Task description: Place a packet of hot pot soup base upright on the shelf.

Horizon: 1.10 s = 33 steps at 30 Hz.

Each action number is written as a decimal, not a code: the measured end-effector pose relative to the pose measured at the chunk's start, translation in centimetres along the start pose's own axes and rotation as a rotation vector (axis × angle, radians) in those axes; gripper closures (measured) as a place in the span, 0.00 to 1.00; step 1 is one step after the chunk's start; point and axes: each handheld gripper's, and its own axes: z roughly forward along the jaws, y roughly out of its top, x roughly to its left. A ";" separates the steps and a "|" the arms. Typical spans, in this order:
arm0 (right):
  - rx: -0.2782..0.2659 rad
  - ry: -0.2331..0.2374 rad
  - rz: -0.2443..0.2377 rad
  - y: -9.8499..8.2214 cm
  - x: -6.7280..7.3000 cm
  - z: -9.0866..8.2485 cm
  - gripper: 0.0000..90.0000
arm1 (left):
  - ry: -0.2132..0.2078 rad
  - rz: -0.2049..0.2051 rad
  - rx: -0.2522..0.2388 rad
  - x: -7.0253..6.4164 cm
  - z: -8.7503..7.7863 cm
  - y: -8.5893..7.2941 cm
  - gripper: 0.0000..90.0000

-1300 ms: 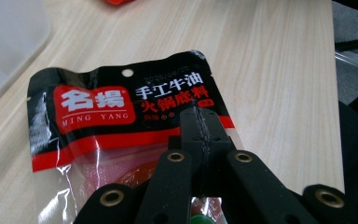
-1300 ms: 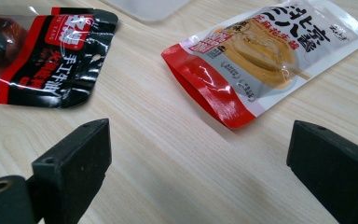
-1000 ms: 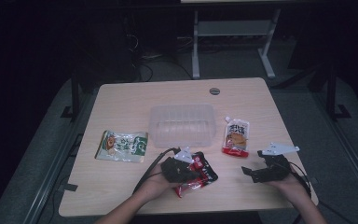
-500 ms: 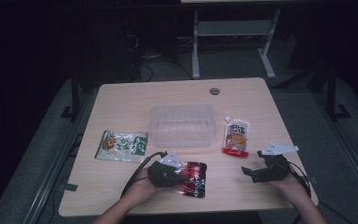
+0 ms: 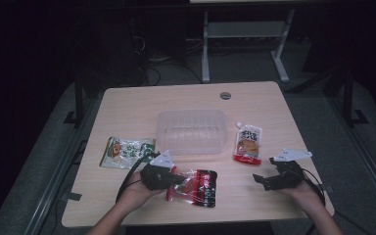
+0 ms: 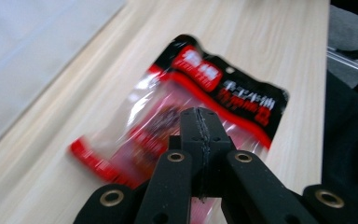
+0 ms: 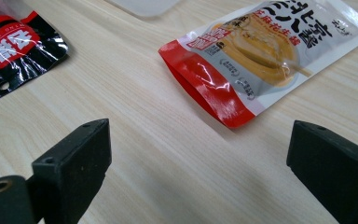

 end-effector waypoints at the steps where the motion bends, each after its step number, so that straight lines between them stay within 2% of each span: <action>1: -0.004 -0.001 -0.005 0.1 0.0 0.0 0.07 | 0.012 -0.003 -0.002 0.2 -0.4 -0.3 1.00; 5: 0.002 0.003 -0.012 0.2 0.1 0.3 0.07 | 0.047 -0.029 -0.006 0.9 -1.8 -1.5 1.00; 7: 0.004 0.004 -0.021 0.1 0.3 0.3 0.07 | 0.056 -0.050 -0.020 1.1 -2.0 -1.6 1.00; 8: 0.004 0.006 -0.026 0.1 0.4 0.4 0.07 | 0.063 -0.047 -0.019 1.2 -2.0 -1.6 1.00; 10: -0.002 0.012 -0.033 0.2 0.5 0.3 0.07 | 0.074 -0.050 -0.016 1.3 -1.7 -1.6 1.00; 17: -0.004 0.027 -0.045 0.3 0.7 0.4 0.07 | 0.066 -0.074 -0.019 1.9 -0.8 -1.6 1.00; 20: -0.003 0.027 -0.041 0.4 0.6 0.6 0.07 | 0.066 -0.083 0.000 2.0 0.0 -1.5 1.00; 22: -0.003 0.026 -0.046 0.5 0.7 0.6 0.07 | 0.075 -0.066 0.029 2.2 0.4 -1.7 1.00; 24: 0.000 0.027 -0.051 0.5 0.7 0.6 0.07 | 0.075 -0.070 0.047 2.3 0.4 -1.8 1.00; 27: 0.001 0.028 -0.049 0.4 0.8 0.6 0.07 | 0.080 -0.062 0.054 2.3 0.4 -1.9 1.00; 31: -0.002 0.026 -0.048 0.4 0.7 0.5 0.07 | 0.082 -0.082 0.048 2.4 0.6 -2.0 1.00; 33: -0.003 0.029 -0.036 0.4 0.7 0.4 0.07 | 0.082 -0.076 0.071 2.5 0.7 -2.1 1.00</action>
